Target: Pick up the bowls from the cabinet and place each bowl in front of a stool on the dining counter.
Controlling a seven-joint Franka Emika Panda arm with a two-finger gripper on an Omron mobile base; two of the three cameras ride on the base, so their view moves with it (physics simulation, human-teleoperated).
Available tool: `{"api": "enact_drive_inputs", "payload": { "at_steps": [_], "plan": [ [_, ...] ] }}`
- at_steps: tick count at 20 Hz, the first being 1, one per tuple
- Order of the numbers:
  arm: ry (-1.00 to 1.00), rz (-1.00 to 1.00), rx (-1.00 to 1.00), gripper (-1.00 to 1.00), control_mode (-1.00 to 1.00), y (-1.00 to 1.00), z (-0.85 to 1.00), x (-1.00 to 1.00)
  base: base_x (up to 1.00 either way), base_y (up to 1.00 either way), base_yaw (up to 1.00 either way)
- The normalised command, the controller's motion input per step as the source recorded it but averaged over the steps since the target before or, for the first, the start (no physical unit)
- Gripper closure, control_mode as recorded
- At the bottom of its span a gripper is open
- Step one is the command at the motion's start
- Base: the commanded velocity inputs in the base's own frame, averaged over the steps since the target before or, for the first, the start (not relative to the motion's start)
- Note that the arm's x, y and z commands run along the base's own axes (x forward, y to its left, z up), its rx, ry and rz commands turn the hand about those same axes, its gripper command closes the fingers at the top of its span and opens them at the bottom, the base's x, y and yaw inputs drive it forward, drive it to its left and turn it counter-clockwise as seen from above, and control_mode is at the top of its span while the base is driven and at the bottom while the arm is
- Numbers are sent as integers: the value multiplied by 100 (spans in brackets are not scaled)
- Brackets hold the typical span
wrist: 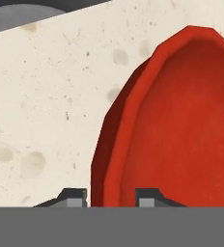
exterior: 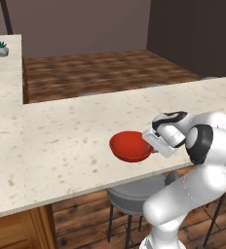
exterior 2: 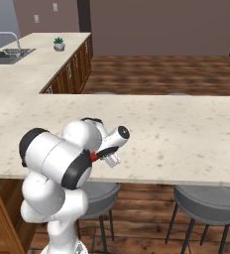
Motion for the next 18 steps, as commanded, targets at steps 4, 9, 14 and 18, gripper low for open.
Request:
{"api": "enact_drive_inputs", "payload": {
  "at_steps": [4, 9, 14, 18],
  "plan": [
    [0, 0, 0, -100, -100, 0, 0, 0, 0, 0, 0],
    [0, 0, 0, -100, -100, 1, 0, 0, 0, 0, 0],
    [0, 0, -9, -100, -100, 0, 21, -2, 0, 0, 0],
    [0, 0, -24, -100, -100, 0, 89, -46, 0, 0, 0]
  ]
}}
